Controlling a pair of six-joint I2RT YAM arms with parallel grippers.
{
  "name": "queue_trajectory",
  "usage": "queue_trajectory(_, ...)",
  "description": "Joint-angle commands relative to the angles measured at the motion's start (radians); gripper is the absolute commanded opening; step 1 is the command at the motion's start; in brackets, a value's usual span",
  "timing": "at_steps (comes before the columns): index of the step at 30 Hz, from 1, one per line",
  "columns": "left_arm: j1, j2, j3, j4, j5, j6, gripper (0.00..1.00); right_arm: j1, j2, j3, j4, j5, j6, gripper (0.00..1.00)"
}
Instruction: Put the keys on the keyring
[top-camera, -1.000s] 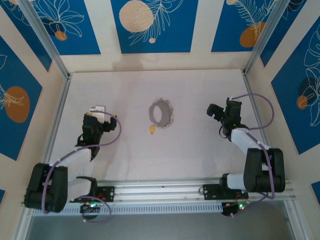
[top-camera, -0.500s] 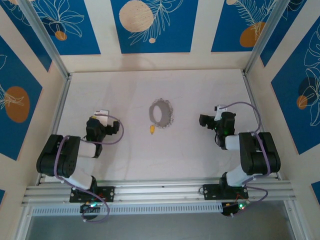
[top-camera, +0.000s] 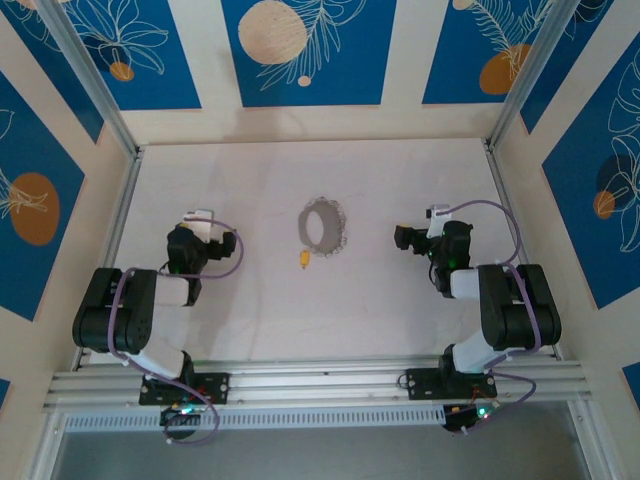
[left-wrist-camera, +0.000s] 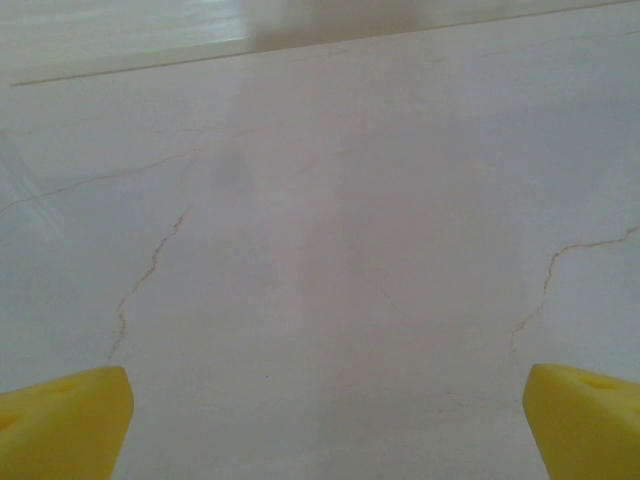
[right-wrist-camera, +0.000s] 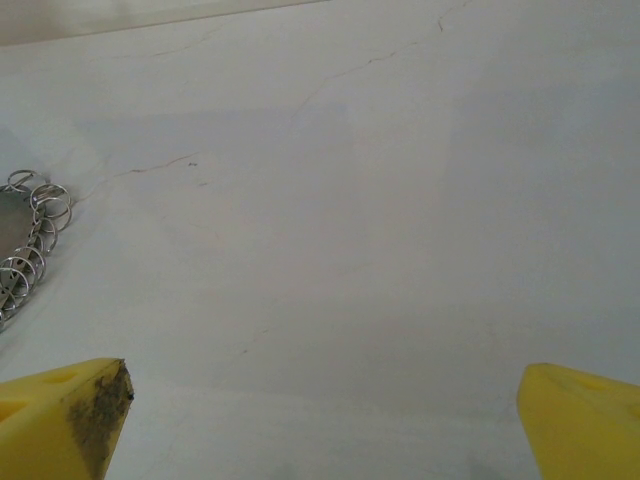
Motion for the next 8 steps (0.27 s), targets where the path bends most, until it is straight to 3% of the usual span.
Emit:
queue_trajectory(1, 0.010, 0.001, -0.002, 0.010, 0.022, -0.010, 1.00, 0.000, -0.001, 0.019, 0.028, -0.006, -0.024, 0.99)
queue_trajectory(8, 0.010, 0.002, 0.000, 0.007, 0.022, -0.009, 1.00, -0.003, -0.005, 0.012, 0.036, -0.012, -0.024, 0.99)
